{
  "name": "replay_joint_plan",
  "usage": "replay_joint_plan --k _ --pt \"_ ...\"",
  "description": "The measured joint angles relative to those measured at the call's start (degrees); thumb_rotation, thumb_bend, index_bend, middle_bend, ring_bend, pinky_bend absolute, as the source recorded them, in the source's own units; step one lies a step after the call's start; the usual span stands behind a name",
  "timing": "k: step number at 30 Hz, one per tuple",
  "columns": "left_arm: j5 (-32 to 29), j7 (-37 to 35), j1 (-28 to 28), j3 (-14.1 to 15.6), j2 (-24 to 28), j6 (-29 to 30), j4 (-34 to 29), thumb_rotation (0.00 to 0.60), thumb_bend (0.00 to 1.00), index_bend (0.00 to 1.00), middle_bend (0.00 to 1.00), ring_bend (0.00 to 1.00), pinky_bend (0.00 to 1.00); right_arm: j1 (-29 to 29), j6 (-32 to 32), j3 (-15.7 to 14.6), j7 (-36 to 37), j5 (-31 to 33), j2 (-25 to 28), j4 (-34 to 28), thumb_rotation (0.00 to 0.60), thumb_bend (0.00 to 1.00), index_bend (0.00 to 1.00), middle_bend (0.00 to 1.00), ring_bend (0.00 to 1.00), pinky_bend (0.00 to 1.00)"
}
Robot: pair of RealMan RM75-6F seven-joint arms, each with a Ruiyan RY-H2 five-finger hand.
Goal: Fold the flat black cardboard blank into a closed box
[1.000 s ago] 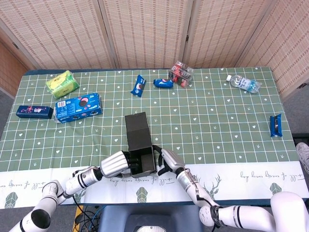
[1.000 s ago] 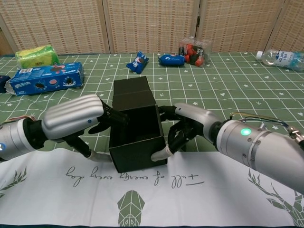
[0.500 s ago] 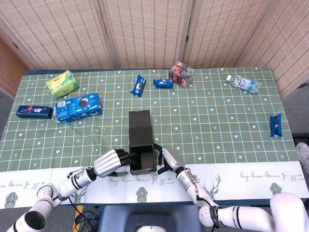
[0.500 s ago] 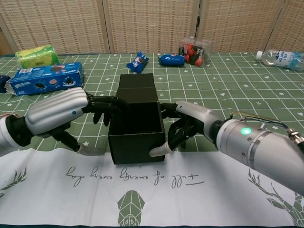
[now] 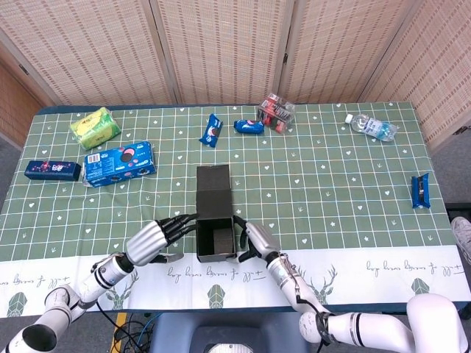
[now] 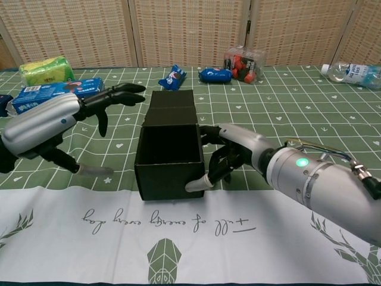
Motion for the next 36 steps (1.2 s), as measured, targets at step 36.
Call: replay_joint_plan --k 36 --pt "-15.87 -5.73 3.95 -5.64 22.59 -23.05 -58.3 0.6 0.12 0.0 0.0 0.46 0.71 -8.2 4.19 2.3 6.59 -5.04 33.06 -26.3 0.6 0.08 0.0 0.0 0.41 0.54"
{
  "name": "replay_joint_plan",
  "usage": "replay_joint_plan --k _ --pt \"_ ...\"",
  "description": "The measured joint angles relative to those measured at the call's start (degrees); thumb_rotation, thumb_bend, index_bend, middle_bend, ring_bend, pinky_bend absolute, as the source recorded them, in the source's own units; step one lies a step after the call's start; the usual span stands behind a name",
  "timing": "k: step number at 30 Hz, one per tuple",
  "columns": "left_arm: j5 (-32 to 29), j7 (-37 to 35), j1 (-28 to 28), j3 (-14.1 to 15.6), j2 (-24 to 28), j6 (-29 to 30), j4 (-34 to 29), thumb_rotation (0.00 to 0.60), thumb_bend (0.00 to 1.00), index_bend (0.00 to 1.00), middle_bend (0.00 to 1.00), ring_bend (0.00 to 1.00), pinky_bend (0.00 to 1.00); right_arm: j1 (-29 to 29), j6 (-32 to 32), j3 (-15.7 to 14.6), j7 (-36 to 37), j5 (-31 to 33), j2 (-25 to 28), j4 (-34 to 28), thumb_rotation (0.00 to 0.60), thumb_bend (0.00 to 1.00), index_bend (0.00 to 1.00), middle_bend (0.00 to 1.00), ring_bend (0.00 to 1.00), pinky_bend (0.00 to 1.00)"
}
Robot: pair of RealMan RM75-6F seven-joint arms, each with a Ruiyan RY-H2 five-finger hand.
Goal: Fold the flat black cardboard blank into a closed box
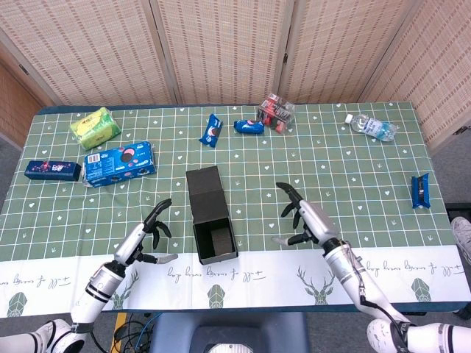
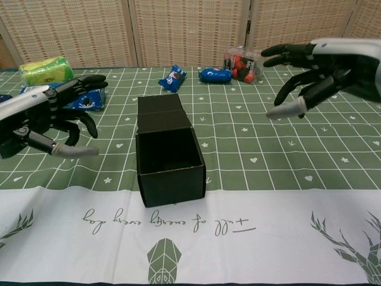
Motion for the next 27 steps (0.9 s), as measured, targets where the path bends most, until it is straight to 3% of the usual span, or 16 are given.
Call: replay_joint_plan --k 5,9,19,27 --pt "-1.86 6.37 1.38 -0.32 0.67 -2.47 -3.79 0.6 0.11 0.0 0.0 0.47 0.71 -2.12 2.25 1.18 4.21 -2.68 2.48 -0.86 0.6 0.08 0.0 0.0 0.41 0.54" --pt "-1.66 10.8 2.39 -0.93 -1.99 -2.43 -3.98 0.6 0.11 0.0 0.0 0.48 0.71 -3.47 3.13 0.92 7.16 -4.71 2.85 -0.33 0.6 0.08 0.0 0.0 0.41 0.54" --pt "0.77 16.78 1.86 -3.66 -11.2 -3.42 2.42 0.6 0.11 0.0 0.0 0.49 0.72 -5.47 3.78 -0.48 12.06 -7.32 3.42 1.72 0.6 0.08 0.0 0.0 0.41 0.54" --pt "0.05 20.09 1.11 -6.23 -15.46 -4.88 6.36 0.6 0.11 0.0 0.0 0.49 0.71 -5.79 3.5 -0.89 14.17 -8.04 3.3 3.26 0.6 0.08 0.0 0.0 0.41 0.54"
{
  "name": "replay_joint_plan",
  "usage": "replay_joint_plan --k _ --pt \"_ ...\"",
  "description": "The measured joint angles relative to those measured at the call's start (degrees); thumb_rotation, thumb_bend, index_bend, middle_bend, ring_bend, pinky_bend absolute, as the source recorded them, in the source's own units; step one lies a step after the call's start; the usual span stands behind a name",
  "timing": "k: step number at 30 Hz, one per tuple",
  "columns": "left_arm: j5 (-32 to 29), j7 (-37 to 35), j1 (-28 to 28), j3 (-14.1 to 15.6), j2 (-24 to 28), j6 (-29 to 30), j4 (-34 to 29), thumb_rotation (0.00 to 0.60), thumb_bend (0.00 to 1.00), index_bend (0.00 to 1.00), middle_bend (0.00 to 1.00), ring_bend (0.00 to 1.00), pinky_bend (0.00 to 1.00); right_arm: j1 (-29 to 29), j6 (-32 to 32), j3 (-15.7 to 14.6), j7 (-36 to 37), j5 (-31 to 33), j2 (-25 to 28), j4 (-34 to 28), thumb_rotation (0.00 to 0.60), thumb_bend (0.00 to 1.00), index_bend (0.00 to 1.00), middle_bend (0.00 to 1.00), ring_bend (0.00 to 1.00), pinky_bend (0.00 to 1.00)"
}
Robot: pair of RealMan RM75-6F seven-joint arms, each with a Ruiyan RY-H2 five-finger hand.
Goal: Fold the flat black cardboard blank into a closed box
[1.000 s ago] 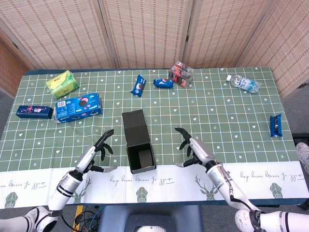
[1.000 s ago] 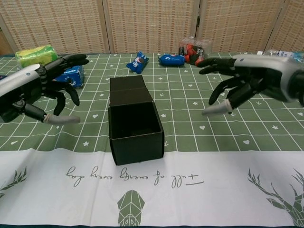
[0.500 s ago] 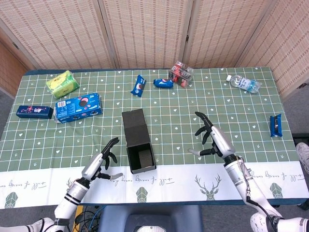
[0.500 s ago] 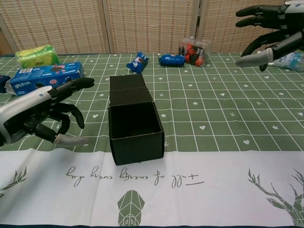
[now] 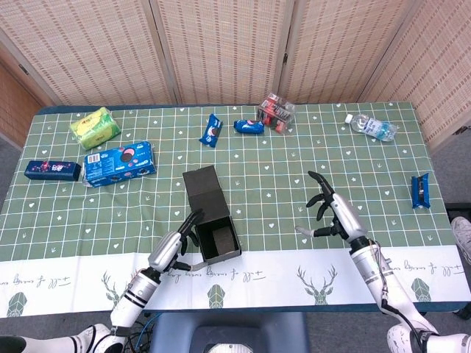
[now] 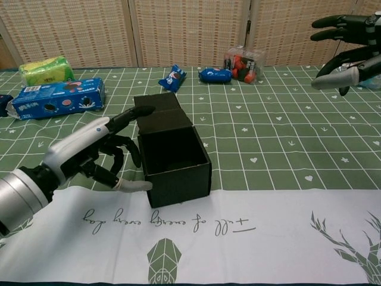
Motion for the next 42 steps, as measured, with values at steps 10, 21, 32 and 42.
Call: replay_joint_plan --k 10,21,32,42 --pt "-2.18 2.35 0.96 -2.75 -0.59 0.57 2.31 0.6 0.11 0.0 0.0 0.49 0.71 -0.07 -0.22 -0.27 1.66 -0.82 -0.29 1.17 0.6 0.08 0.0 0.0 0.41 0.54" --pt "-4.69 -3.03 1.78 -1.6 6.16 -6.03 -3.48 0.6 0.11 0.0 0.0 0.49 0.72 -0.55 0.26 -0.83 2.52 -2.33 0.12 0.48 0.6 0.08 0.0 0.0 0.41 0.54" --pt "-7.82 -11.06 -1.51 -4.04 8.72 -15.73 -4.57 0.6 0.11 0.0 0.0 0.49 0.73 -0.74 1.08 -0.97 1.64 -1.89 0.21 -0.08 0.6 0.08 0.0 0.01 0.41 0.54" --pt "-8.5 -15.41 -4.66 -5.58 7.21 -21.24 -2.06 0.6 0.11 0.0 0.0 0.5 0.73 -1.13 1.45 -1.39 1.57 -1.63 -0.01 0.64 0.6 0.08 0.0 0.01 0.41 0.54"
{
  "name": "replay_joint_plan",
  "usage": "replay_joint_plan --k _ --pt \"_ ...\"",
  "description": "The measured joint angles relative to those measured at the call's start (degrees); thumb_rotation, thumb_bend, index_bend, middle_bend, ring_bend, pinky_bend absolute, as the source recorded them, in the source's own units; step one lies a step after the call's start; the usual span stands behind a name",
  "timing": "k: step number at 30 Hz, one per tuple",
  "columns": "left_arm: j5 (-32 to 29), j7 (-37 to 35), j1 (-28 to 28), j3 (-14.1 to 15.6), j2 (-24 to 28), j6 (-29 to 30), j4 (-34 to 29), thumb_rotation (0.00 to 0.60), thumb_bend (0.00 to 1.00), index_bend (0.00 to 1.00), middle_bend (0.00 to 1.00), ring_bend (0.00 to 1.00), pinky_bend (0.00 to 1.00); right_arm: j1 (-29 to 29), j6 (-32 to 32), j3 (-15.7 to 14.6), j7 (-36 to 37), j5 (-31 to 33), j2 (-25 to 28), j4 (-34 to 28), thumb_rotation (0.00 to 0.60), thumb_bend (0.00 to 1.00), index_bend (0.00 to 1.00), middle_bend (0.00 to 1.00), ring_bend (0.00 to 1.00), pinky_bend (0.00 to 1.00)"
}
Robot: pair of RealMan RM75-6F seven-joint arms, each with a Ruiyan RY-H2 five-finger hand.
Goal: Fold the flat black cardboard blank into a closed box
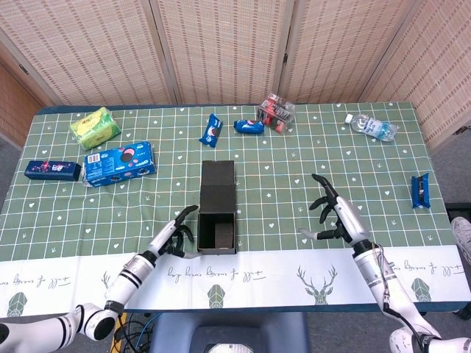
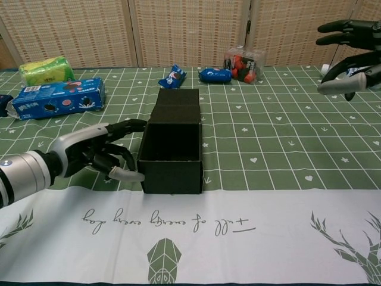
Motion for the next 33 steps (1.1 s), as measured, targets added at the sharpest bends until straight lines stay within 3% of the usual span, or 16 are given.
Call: replay_joint_plan --k 9,18,25,29,33 --pt "-0.21 -1.91 -1.02 -0.55 -2.54 -1.36 3.26 0.6 0.11 0.0 0.01 0.53 0.73 -0.25 -0.24 -0.18 0.9 0.13 -0.18 0.94 0.6 0.08 0.0 0.01 0.41 0.54" --pt "-1.54 -4.27 -0.54 -1.6 -5.72 -0.53 5.99 0.6 0.11 0.28 0.35 0.61 0.74 0.29 -1.69 -0.52 0.51 1.82 -1.57 2.59 0.6 0.1 0.0 0.05 0.41 0.54" --pt "1.6 -5.62 0.59 -1.26 -5.31 3.56 5.36 0.6 0.11 0.31 0.38 0.61 0.74 2.75 -5.54 -0.27 -0.74 5.96 -4.08 5.66 0.6 0.11 0.0 0.1 0.41 0.54" --pt "3.74 -6.51 1.1 -0.49 -2.79 5.19 2.15 0.6 0.11 0.31 0.38 0.61 0.74 5.14 -8.72 0.4 -1.76 9.53 -6.0 7.83 0.6 0.11 0.0 0.17 0.32 0.53" --pt "6.04 -7.25 1.39 0.63 0.36 6.36 -2.12 0.6 0.11 0.31 0.38 0.61 0.74 8.44 -11.26 1.43 -3.55 13.05 -9.13 10.58 0.6 0.11 0.0 0.23 0.2 0.39"
